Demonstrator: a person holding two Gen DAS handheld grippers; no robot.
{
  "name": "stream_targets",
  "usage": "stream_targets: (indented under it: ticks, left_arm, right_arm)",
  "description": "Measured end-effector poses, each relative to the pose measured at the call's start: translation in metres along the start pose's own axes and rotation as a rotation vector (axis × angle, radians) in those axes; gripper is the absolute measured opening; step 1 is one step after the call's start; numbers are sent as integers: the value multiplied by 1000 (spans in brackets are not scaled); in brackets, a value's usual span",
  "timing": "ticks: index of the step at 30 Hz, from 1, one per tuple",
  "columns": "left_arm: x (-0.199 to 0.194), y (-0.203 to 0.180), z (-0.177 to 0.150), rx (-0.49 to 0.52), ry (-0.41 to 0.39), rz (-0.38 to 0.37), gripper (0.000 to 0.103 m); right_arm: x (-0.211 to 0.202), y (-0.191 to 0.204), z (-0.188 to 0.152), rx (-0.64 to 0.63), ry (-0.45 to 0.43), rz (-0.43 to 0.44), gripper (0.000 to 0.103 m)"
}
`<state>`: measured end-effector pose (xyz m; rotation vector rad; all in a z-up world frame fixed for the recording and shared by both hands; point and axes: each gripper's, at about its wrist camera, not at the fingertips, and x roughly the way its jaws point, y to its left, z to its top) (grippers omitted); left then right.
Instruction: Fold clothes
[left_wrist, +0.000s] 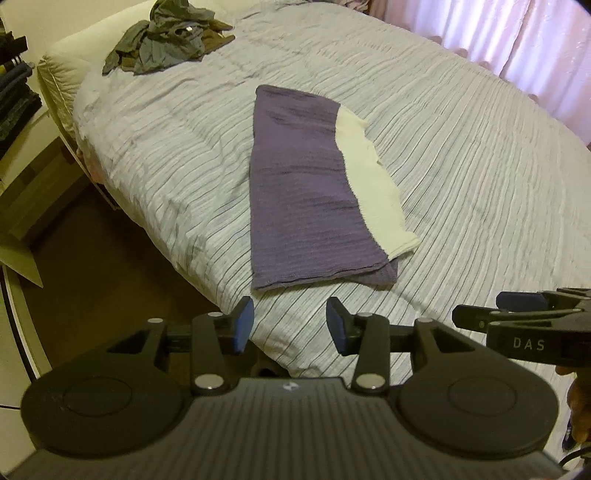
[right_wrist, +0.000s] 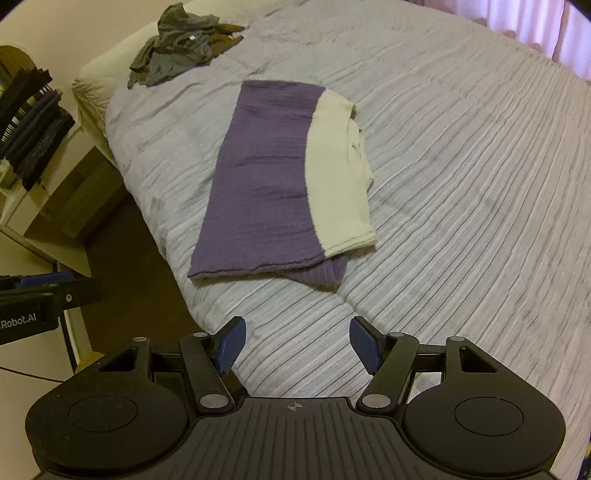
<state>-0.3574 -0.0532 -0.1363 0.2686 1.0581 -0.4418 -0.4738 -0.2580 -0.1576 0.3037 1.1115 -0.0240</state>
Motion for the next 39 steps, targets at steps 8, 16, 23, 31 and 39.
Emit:
stream_targets:
  ticks: [8, 16, 23, 31, 39]
  left_arm:
    - [-15, -3, -6, 7, -30, -1, 40]
    - [-22, 5, -9, 0, -32, -10, 40]
    - [-13, 28, -3, -4, -9, -34, 41]
    - [3, 64, 5, -8, 34, -66, 41]
    - [25, 118, 16, -26, 38, -80, 41]
  right_arm:
    - [-15, 2, -10, 7, -24, -5, 66]
    - [-21, 12, -11, -10, -22, -12, 66]
    - [-20, 25, -7, -8, -16, -31, 66]
    - [-2, 42, 6, 42, 9, -41, 66]
    - [24, 28, 14, 191, 7, -57, 66]
